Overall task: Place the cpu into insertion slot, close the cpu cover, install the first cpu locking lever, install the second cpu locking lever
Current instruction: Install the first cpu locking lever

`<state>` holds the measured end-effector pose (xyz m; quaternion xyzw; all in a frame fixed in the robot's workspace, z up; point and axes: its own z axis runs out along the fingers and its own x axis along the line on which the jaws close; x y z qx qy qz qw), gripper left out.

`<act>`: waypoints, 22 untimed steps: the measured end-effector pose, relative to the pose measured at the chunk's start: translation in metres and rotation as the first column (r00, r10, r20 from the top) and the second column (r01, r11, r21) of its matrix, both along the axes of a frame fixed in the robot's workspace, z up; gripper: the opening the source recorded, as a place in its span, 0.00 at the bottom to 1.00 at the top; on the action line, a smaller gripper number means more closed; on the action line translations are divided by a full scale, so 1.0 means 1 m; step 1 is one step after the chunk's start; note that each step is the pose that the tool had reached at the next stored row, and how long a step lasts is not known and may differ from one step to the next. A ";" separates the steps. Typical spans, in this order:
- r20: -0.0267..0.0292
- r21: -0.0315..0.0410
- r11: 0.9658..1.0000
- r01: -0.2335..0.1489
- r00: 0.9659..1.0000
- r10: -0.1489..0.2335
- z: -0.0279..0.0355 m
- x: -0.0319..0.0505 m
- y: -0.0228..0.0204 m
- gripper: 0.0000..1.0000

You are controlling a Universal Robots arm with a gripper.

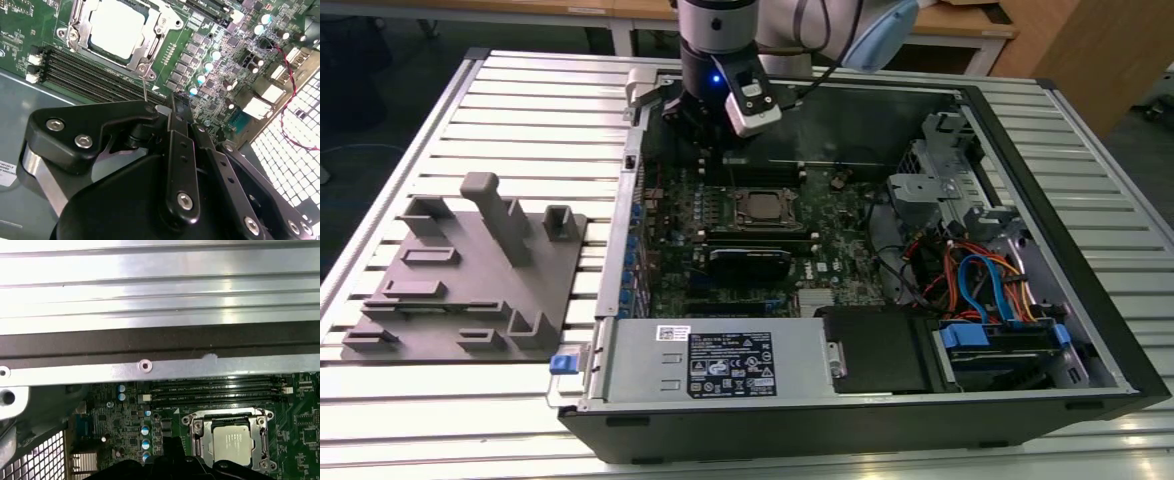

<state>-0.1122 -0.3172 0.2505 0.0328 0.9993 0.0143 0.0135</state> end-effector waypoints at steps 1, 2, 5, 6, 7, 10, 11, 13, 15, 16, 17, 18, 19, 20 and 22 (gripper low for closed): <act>0.000 0.000 1.000 0.000 1.000 0.000 0.0000 0.0000 0.0001 0.10; 0.000 0.000 1.000 0.000 1.000 0.000 0.0000 0.0000 0.0001 0.10; 0.000 0.000 1.000 0.000 1.000 0.000 0.0000 0.0000 0.0003 0.10; 0.000 0.000 1.000 0.000 1.000 0.000 0.0000 0.0000 0.0004 0.10; 0.000 0.000 1.000 0.000 1.000 0.000 0.0000 0.0000 0.0005 0.10; 0.000 0.000 1.000 0.000 1.000 0.000 0.0000 0.0000 0.0008 0.10; 0.000 0.000 1.000 0.000 1.000 0.000 0.0000 0.0001 0.0008 0.10; 0.000 0.000 1.000 0.000 1.000 0.000 0.0002 0.0002 0.0014 0.10; 0.000 0.000 1.000 0.000 1.000 0.000 0.0008 0.0003 0.0022 0.10; 0.000 0.000 1.000 0.000 1.000 0.000 0.0013 0.0003 0.0026 0.10; 0.000 0.000 1.000 0.000 1.000 0.000 0.0020 0.0003 0.0028 0.10; 0.000 0.000 1.000 0.000 1.000 0.000 0.0025 0.0003 0.0032 0.10; 0.000 0.000 1.000 0.000 1.000 0.000 0.0029 0.0004 0.0035 0.10; 0.000 0.000 1.000 0.000 1.000 0.000 0.0032 0.0005 0.0038 0.10; 0.000 0.000 1.000 0.000 1.000 0.000 0.0033 0.0010 0.0046 0.10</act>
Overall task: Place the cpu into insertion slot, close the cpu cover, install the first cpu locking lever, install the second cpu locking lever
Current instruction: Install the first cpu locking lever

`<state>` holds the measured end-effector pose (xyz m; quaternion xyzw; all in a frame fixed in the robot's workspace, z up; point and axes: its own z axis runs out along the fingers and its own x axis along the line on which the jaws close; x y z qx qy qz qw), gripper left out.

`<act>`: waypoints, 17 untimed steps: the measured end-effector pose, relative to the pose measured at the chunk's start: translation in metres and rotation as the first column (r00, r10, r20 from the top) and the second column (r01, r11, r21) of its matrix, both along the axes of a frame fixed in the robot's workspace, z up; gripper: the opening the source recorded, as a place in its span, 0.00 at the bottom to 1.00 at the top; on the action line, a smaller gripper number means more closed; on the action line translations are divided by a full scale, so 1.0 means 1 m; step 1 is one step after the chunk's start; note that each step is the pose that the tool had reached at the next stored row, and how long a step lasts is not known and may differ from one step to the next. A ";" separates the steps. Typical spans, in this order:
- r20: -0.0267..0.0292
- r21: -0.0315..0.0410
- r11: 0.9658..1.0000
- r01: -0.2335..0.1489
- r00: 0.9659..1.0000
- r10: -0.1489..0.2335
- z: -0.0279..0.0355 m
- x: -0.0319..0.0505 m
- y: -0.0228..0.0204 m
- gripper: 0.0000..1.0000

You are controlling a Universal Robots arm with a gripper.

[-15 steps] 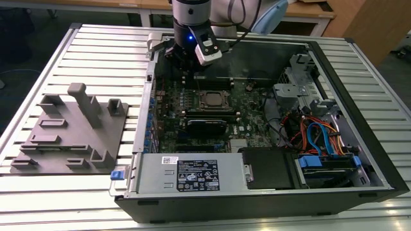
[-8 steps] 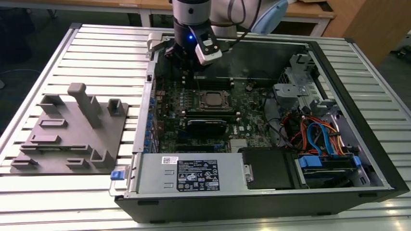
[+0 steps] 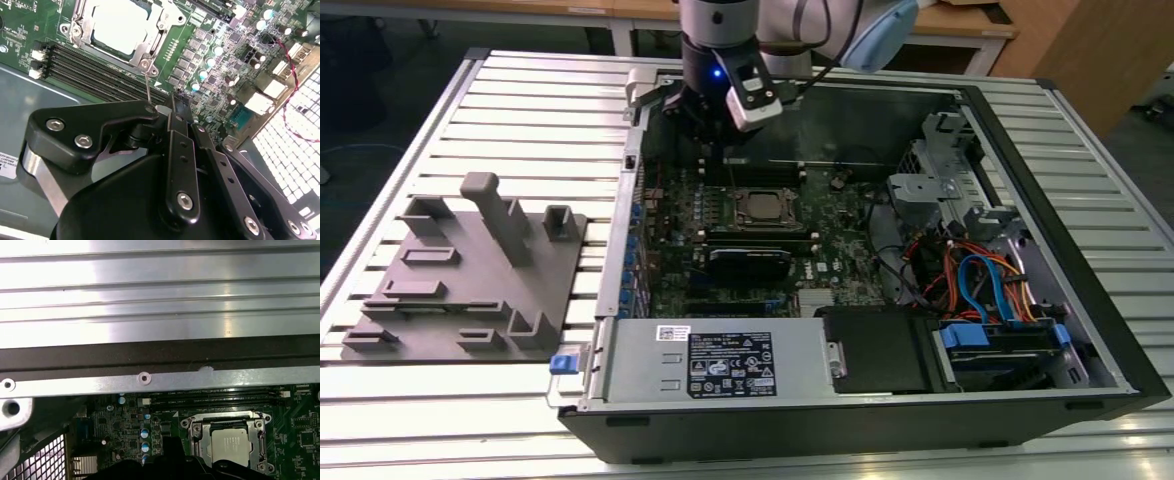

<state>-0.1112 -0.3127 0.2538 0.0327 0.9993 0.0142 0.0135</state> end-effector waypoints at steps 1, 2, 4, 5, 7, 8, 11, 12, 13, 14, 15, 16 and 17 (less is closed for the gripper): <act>0.000 0.000 1.000 0.000 1.000 0.000 0.0000 0.0004 0.0005 0.10; 0.000 0.000 1.000 0.000 1.000 0.000 0.0000 0.0009 0.0011 0.10; 0.000 0.000 1.000 0.000 1.000 0.000 0.0000 0.0018 0.0022 0.10; 0.000 0.000 1.000 0.000 1.000 0.000 0.0000 0.0022 0.0028 0.10; 0.000 0.000 1.000 0.000 1.000 0.000 0.0000 0.0027 0.0038 0.10; 0.000 0.000 1.000 0.000 1.000 0.000 0.0000 0.0031 0.0042 0.10; 0.000 0.000 1.000 0.000 1.000 0.000 0.0000 0.0051 0.0050 0.10; 0.000 0.000 1.000 0.000 1.000 0.000 0.0000 0.0064 0.0051 0.10; 0.000 0.000 1.000 0.000 1.000 0.000 0.0000 0.0081 0.0052 0.10; 0.000 0.000 1.000 0.000 1.000 0.000 0.0000 0.0097 0.0053 0.10; 0.000 0.000 1.000 0.000 1.000 0.000 0.0000 0.0112 0.0053 0.10; 0.000 0.000 1.000 0.000 1.000 0.000 0.0000 0.0129 0.0054 0.10; 0.000 0.000 1.000 0.000 1.000 0.000 0.0000 0.0147 0.0054 0.10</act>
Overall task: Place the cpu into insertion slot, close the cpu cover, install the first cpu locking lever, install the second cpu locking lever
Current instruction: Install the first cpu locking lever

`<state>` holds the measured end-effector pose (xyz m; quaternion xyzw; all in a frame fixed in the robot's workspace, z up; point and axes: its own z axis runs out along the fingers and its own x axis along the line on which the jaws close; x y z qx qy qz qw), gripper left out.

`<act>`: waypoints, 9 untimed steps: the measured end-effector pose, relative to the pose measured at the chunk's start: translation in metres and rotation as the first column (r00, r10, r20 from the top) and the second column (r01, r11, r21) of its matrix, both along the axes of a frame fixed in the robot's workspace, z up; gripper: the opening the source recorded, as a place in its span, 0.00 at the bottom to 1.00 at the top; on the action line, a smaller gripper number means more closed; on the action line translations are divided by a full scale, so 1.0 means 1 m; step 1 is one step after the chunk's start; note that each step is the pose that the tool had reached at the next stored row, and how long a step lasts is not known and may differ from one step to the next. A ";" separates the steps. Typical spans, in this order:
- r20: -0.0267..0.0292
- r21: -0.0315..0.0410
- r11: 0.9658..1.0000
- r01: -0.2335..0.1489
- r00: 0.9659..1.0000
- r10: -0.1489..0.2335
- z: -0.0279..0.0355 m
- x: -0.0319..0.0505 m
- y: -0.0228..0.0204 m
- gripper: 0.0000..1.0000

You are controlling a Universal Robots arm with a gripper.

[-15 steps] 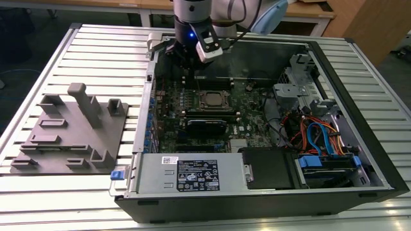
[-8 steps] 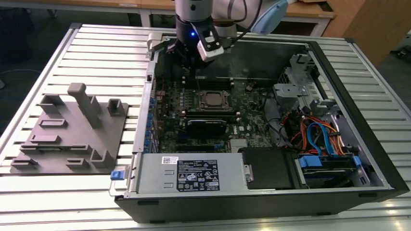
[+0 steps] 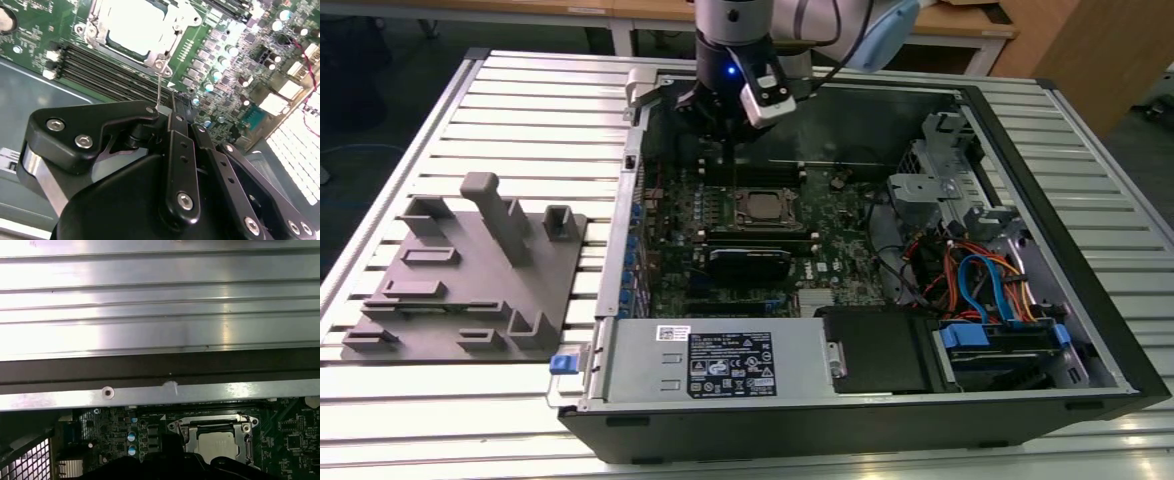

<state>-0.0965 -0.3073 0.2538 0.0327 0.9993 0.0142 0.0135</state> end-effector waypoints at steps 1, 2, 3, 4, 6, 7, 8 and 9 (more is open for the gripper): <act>0.000 0.000 1.000 0.000 1.000 0.000 0.0000 0.0017 0.0000 0.10; 0.000 0.000 1.000 0.000 1.000 0.000 0.0000 0.0035 0.0000 0.10; 0.000 0.000 1.000 0.000 1.000 0.000 0.0000 0.0054 0.0000 0.10; 0.000 0.000 1.000 0.000 1.000 0.000 0.0000 0.0065 0.0000 0.10; 0.000 0.000 1.000 0.000 1.000 0.000 0.0000 0.0068 0.0000 0.10; 0.000 0.000 1.000 0.000 1.000 0.000 0.0000 0.0068 0.0000 0.10; 0.000 0.000 1.000 0.000 1.000 0.000 0.0000 0.0069 0.0000 0.10; 0.000 0.000 1.000 0.000 1.000 0.000 0.0000 0.0069 0.0000 0.10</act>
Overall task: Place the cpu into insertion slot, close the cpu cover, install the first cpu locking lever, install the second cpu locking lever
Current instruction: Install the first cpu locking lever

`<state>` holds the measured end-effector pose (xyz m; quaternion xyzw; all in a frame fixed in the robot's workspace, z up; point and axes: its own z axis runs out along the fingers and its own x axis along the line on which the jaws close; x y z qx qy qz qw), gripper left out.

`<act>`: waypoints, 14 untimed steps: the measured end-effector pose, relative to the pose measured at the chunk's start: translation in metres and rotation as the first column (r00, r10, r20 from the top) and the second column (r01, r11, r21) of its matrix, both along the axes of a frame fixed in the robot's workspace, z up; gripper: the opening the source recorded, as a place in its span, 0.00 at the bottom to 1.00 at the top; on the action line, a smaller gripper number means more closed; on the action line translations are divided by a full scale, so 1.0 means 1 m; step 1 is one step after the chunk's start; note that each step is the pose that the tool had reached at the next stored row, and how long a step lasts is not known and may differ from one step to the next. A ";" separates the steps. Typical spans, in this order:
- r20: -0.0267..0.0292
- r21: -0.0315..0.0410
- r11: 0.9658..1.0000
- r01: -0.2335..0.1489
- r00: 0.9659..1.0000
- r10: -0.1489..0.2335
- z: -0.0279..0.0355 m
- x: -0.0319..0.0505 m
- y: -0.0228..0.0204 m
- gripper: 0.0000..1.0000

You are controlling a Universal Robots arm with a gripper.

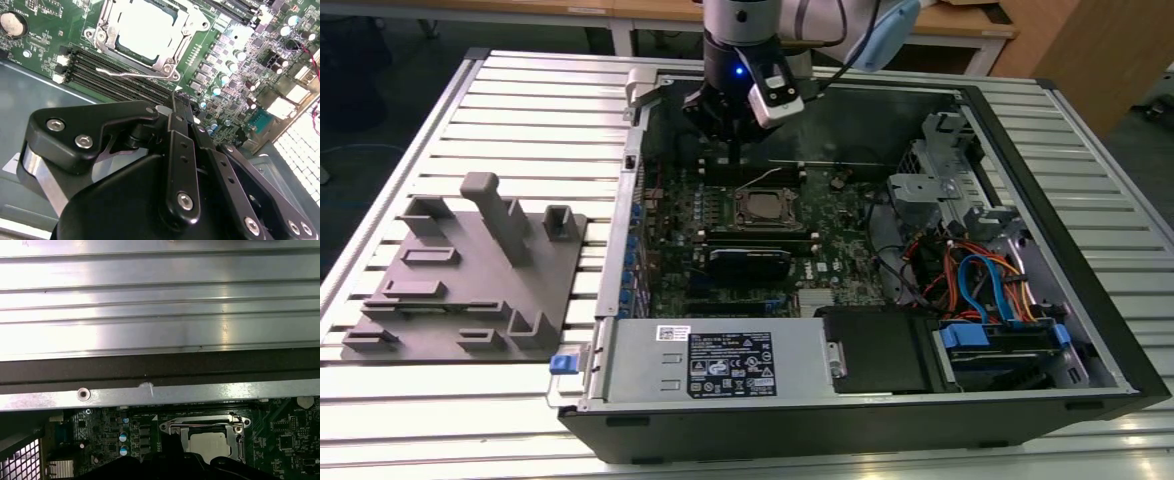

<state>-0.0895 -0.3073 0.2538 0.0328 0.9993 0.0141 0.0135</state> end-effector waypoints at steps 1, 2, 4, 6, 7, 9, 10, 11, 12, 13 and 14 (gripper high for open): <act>0.000 0.000 1.000 0.000 1.000 0.000 0.0000 0.0000 0.0000 0.10; 0.000 0.000 1.000 0.000 1.000 0.000 0.0000 0.0001 0.0000 0.10; 0.000 0.000 1.000 0.000 1.000 0.000 0.0000 0.0001 0.0000 0.10; 0.000 0.000 1.000 0.000 1.000 0.000 0.0000 0.0002 0.0000 0.10; 0.000 0.000 1.000 0.000 1.000 0.000 0.0000 0.0002 0.0000 0.10; 0.000 0.000 1.000 0.000 1.000 0.000 0.0000 0.0002 0.0000 0.10; 0.000 0.000 1.000 0.000 1.000 0.000 0.0000 0.0002 0.0000 0.10; 0.000 0.000 1.000 0.000 1.000 0.000 0.0000 0.0003 0.0000 0.10; 0.000 0.000 1.000 0.000 1.000 0.000 -0.0001 0.0004 0.0000 0.10; 0.000 0.003 1.000 0.000 1.000 0.000 -0.0004 0.0010 -0.0001 0.10; 0.000 0.014 1.000 0.000 1.000 0.000 -0.0009 0.0019 -0.0005 0.10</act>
